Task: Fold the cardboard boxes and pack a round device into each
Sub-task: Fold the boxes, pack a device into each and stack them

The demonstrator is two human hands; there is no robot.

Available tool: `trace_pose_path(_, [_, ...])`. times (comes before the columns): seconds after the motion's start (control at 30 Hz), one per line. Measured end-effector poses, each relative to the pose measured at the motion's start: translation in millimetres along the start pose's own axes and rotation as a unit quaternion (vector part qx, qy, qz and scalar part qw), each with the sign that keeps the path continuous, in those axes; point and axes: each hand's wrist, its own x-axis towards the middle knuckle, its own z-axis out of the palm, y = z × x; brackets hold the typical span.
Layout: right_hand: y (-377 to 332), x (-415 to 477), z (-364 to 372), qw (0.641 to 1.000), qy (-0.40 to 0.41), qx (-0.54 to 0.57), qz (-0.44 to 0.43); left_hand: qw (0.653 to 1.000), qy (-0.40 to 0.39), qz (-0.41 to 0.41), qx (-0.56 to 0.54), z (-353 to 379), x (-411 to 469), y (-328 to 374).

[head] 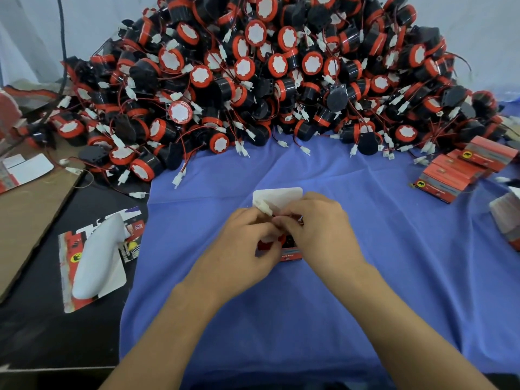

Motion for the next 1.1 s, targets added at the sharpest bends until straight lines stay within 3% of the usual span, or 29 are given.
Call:
trace_pose_path(0.1, [-2,0,-1,0.998,-0.039,-0.042,-0.011,0.998,0.019,0.03,0.044,8,-6,-3])
trace_pose_path(0.23, [-5,-8,-2,0.998,-0.062,0.031,0.007,0.998,0.045,0.026,0.034,17,-13,-4])
trace_pose_path(0.33, [-7,-5,1,0.996,-0.074,0.025,-0.035,0.996,0.086,0.021,-0.028,19,-14,-3])
trace_pose_path(0.4, [-8,-6,2,0.996,-0.052,-0.049,-0.046,0.99,0.126,-0.007,-0.065,19,-15,-1])
trace_pose_path(0.6, [-2,-7,15,0.996,-0.05,-0.048,-0.048,0.967,0.161,-0.075,-0.184,16,-13,8])
trace_pose_path(0.87, [-3,-12,12,0.995,-0.074,-0.013,-0.072,0.968,0.17,-0.094,-0.16,16,-9,5])
trace_pose_path(1.1, [-7,0,-2,0.975,-0.197,-0.078,-0.073,0.978,0.148,-0.085,-0.115,16,-14,3])
